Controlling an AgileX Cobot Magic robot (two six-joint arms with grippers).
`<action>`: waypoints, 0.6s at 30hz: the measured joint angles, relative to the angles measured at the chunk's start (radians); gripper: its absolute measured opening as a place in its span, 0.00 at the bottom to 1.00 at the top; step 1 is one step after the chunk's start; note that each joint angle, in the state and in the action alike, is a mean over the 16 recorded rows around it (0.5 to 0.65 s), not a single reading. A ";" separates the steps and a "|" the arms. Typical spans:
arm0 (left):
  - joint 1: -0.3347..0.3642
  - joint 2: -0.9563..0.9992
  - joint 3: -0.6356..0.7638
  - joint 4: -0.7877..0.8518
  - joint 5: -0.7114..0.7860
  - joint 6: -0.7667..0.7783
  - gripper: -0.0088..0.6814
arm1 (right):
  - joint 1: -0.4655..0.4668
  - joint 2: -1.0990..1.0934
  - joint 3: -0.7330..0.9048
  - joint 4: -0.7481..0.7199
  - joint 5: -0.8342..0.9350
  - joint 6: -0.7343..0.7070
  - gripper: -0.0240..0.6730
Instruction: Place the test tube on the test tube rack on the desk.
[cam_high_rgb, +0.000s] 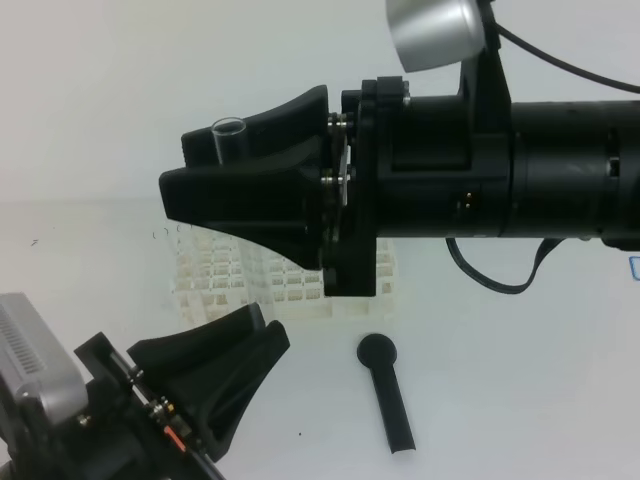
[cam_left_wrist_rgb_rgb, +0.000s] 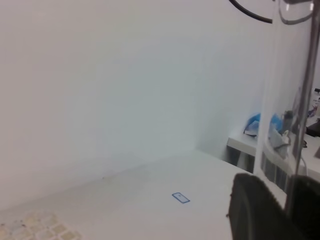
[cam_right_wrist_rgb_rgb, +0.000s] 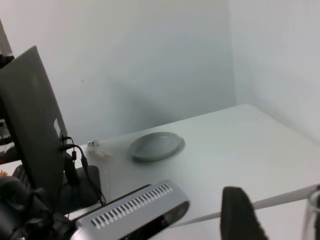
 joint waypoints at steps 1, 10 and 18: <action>0.000 0.000 0.000 0.000 0.001 0.000 0.17 | 0.000 0.000 0.000 0.000 -0.002 -0.001 0.42; 0.000 0.000 0.000 0.001 0.015 0.000 0.17 | -0.001 0.002 0.000 -0.001 -0.021 -0.019 0.24; 0.000 -0.014 0.000 0.000 0.047 0.008 0.26 | -0.002 0.004 0.000 -0.002 -0.021 -0.039 0.20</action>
